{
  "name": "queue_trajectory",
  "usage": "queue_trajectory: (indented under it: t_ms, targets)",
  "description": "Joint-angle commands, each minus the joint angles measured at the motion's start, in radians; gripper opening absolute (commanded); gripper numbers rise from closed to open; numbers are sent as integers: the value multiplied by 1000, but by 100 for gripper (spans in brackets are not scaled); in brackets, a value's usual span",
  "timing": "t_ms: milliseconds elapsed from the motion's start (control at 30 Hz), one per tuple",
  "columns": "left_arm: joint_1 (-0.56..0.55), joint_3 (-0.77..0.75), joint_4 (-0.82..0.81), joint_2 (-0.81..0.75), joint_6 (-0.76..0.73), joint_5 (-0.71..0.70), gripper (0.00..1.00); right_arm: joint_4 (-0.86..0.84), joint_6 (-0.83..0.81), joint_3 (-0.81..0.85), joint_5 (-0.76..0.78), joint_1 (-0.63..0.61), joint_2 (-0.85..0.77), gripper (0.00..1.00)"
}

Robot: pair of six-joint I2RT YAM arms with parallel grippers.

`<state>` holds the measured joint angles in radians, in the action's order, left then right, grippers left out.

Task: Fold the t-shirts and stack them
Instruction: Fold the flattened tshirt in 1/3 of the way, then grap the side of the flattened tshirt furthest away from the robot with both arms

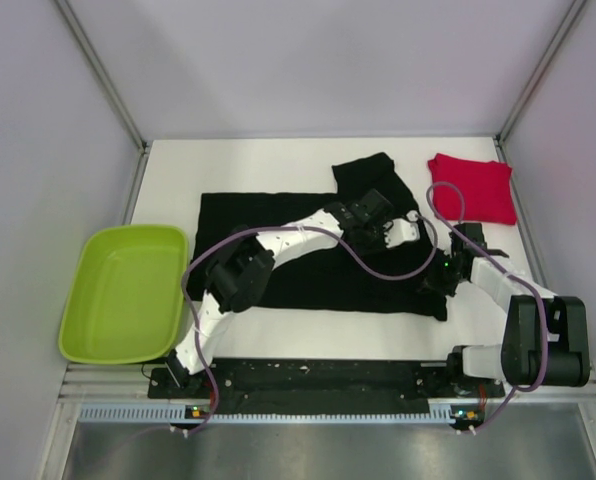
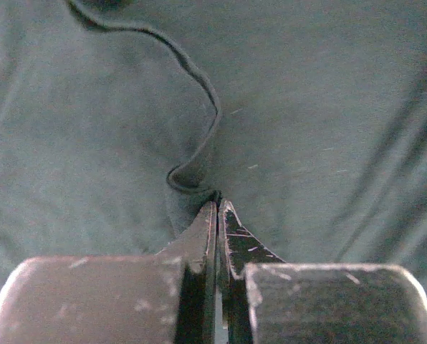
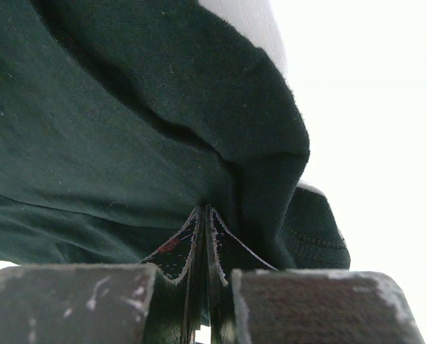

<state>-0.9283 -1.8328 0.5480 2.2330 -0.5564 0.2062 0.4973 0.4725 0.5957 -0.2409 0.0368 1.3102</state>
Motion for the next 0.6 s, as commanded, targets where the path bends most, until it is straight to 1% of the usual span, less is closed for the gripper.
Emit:
queue_trajectory:
  t_ms: [0,100,167,200,233,267,300,367,400,467,500,533,567]
  targets:
    - [58,-22,-69,-7,159,-194,0,27,-17,-13,64,18,20,0]
    - [106,-37,-86,7,245,-197,0,29,-17,-11,63,17,30,0]
    - [118,-36,-86,10,254,-197,1,30,-18,-8,61,17,35,0]
    - [118,-36,-80,11,248,-197,8,30,-18,-7,60,17,40,0]
    - [118,-34,-71,10,243,-197,24,32,-21,-5,58,17,40,0]
    - [118,-34,-59,5,242,-197,37,32,-23,-2,55,17,41,0]
    - [117,-33,-48,1,240,-197,44,32,-31,4,45,17,41,0]
    - [123,-33,-34,-25,231,-257,50,35,-41,33,6,17,29,0]
    - [129,-33,-27,-41,222,-267,51,37,-46,64,-21,15,17,4]
    - [150,-31,-10,-90,193,-290,55,47,-73,162,-76,2,-15,24]
    - [164,-33,4,-116,173,-292,57,52,-95,223,-101,-6,-29,31]
    - [186,-39,22,-143,149,-291,58,52,-116,324,-118,-12,-40,37]
    - [209,-42,45,-165,129,-288,59,52,-144,408,-127,-17,-37,41]
